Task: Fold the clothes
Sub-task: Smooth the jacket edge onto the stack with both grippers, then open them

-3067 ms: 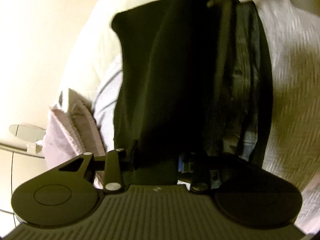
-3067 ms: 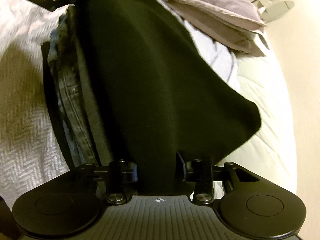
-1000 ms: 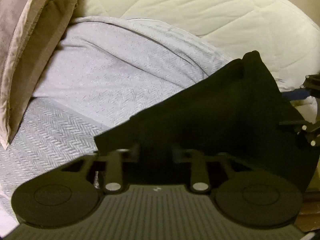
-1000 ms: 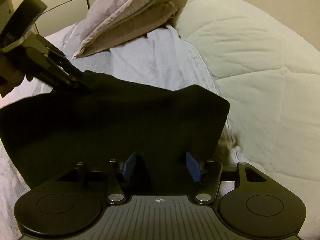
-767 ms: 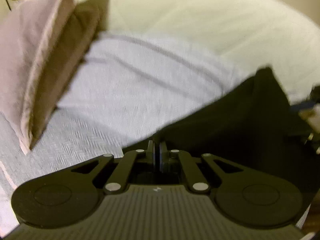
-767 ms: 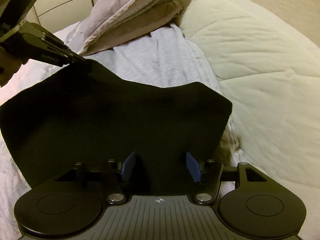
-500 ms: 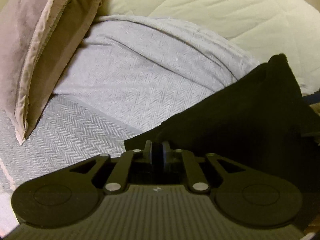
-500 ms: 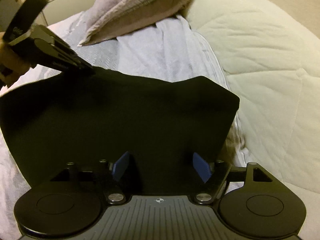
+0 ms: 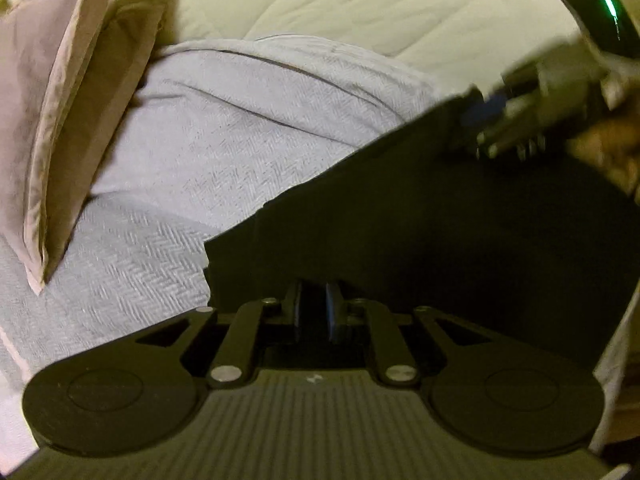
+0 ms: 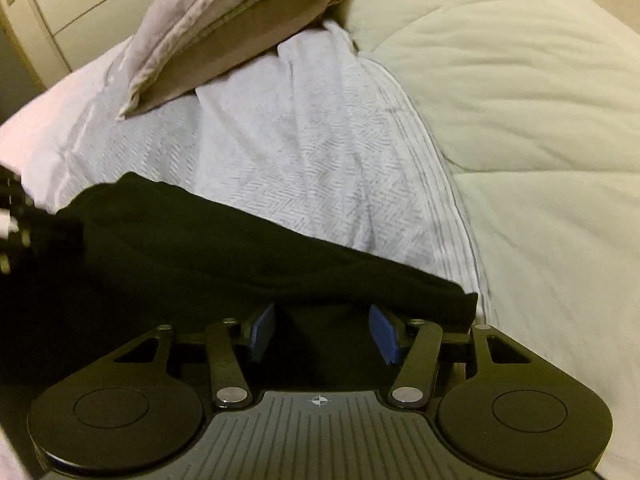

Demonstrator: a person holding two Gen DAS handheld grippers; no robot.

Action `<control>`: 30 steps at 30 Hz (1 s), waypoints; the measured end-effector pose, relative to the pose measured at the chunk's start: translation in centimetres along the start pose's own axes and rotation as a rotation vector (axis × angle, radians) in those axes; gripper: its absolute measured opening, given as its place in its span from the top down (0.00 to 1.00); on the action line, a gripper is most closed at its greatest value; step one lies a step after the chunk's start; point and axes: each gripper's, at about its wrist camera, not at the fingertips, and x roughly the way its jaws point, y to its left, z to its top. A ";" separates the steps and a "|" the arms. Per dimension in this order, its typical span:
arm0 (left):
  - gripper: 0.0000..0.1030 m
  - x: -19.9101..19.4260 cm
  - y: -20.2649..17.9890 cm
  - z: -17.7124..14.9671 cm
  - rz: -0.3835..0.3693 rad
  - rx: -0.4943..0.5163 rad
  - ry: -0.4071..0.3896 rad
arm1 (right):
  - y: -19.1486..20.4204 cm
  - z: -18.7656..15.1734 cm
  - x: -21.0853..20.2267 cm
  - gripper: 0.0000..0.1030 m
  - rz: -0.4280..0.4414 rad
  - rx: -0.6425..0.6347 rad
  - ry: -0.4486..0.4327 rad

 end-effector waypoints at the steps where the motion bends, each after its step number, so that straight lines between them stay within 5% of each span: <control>1: 0.90 0.1 0.2 0.1 -0.001 -0.011 0.004 | -0.2 0.3 0.2 0.46 0.005 -0.006 0.005; 6: 0.89 -2.2 0.6 -0.4 -0.004 -0.034 -0.002 | 1.1 -0.3 -2.7 0.46 -0.001 -0.017 -0.038; 12: 0.89 -6.5 -0.1 -4.0 -0.032 -0.062 0.001 | 4.4 -6.3 -7.6 0.46 0.051 0.014 -0.074; 19: 0.91 -5.1 -1.8 -7.4 -0.033 -0.045 0.053 | 5.8 -11.1 -5.1 0.46 0.064 -0.005 -0.004; 25: 0.90 -8.3 -2.0 -7.9 -0.008 -0.050 0.011 | 6.3 -10.9 -8.7 0.46 0.021 0.011 -0.047; 30: 0.91 -7.8 -2.4 -10.2 -0.002 -0.093 0.031 | 6.6 -13.9 -8.6 0.46 0.017 0.042 -0.021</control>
